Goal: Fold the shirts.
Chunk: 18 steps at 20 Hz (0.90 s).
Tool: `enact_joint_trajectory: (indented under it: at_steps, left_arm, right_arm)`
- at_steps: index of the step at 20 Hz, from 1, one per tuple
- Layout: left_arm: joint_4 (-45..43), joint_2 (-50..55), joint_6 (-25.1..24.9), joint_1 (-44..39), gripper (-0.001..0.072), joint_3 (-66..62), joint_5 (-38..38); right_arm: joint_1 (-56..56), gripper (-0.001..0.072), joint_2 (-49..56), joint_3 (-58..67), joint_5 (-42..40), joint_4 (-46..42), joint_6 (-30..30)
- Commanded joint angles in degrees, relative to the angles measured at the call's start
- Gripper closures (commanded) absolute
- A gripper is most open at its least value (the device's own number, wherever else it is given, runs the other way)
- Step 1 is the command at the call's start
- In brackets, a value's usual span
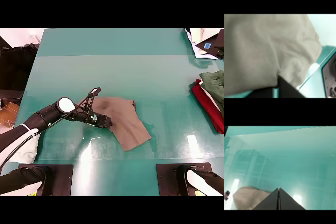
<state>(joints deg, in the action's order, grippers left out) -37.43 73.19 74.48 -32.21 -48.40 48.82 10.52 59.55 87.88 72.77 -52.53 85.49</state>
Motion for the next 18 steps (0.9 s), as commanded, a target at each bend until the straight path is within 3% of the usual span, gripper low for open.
enact_joint_trajectory:
  at_steps: [1, 4, 9, 10, 11, 12, 15, 18]
  left_arm:
    - [0.2, -0.1, 0.1, 0.3, 0.0682, -1.1, 2.0]
    - [-1.7, -3.1, -2.5, 4.5, 0.0683, -7.9, 15.7]
    - [-13.5, -11.7, -2.4, 10.8, 0.0682, -20.0, 27.8]
    - [-16.1, -12.6, -2.4, 11.3, 0.0682, -21.3, 29.4]
    - [-18.1, -12.9, -2.4, 11.4, 0.0681, -22.1, 30.6]
    - [-19.9, -12.9, -2.4, 11.4, 0.0682, -22.4, 31.6]
    - [-21.8, -12.9, -2.3, 11.4, 0.0681, -22.4, 32.4]
    - [-21.9, -12.9, -2.2, 11.4, 0.0681, -22.4, 32.8]
  right_arm:
    - [-0.1, 0.0691, 0.0, 0.0, 1.8, 0.0, 0.0]
    - [-0.1, 0.0691, 0.0, 0.0, 4.0, -0.2, 0.0]
    - [-2.4, 0.0688, 0.0, -9.9, 4.0, 0.0, 0.0]
    - [-3.9, 0.0626, 0.0, -14.2, 3.0, 0.0, 0.0]
    - [-5.6, 0.0363, 0.0, -18.5, 1.4, 0.0, -0.1]
    - [-7.5, 0.0165, 0.0, -23.2, -1.3, 0.0, 0.0]
    - [-14.3, 0.0158, 0.9, -34.7, -12.5, 0.0, -0.1]
    - [-20.2, 0.0159, 6.9, -38.2, -19.1, 0.6, -0.1]
